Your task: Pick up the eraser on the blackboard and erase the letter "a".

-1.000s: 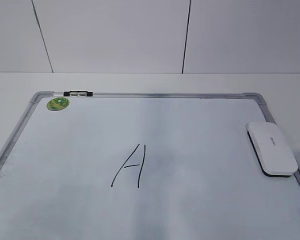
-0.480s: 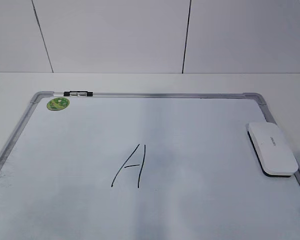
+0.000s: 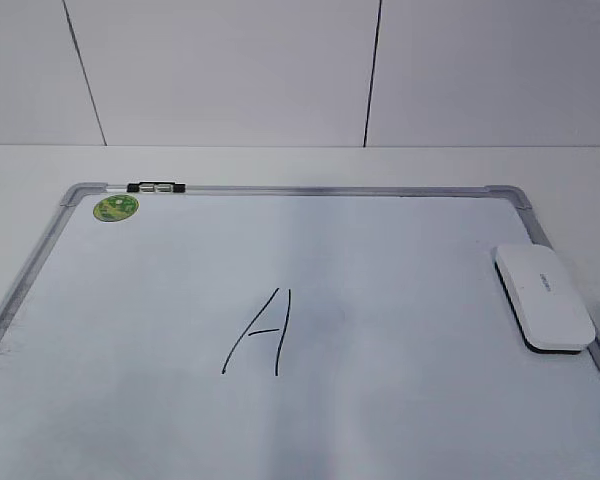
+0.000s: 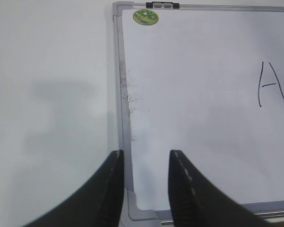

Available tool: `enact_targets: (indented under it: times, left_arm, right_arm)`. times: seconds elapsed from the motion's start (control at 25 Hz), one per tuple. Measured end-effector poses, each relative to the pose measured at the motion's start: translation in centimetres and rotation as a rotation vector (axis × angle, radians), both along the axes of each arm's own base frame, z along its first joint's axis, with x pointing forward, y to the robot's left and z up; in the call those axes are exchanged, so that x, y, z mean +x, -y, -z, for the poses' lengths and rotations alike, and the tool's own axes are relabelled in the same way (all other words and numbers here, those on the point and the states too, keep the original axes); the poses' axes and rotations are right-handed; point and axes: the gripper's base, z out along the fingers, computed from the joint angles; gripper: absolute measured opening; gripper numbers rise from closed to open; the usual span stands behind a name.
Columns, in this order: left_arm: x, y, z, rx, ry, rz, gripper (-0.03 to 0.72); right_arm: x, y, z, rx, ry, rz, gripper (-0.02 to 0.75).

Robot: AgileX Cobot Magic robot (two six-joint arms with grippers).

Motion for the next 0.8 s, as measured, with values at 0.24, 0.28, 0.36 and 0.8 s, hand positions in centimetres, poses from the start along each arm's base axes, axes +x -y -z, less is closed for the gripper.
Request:
enact_targets:
  times: [0.24,0.28,0.36,0.8]
  left_arm:
    - [0.0,0.0,0.0,-0.001,0.000,-0.022,0.235]
    - [0.0,0.0,0.0,-0.001,0.000,-0.030,0.235]
    - [0.0,0.0,0.0,-0.001,0.000,-0.044,0.235]
    - [0.1,-0.1,0.0,-0.001,0.000,-0.109,0.235]
  right_arm:
    - [0.0,0.6,0.0,0.000,0.000,0.119,0.592]
    - [0.0,0.7,0.0,0.000,0.000,0.137,0.592]
    - [0.0,0.9,0.0,0.000,0.000,0.179,0.592]
    - [-0.2,1.7,0.0,0.000,0.000,0.361,0.592]
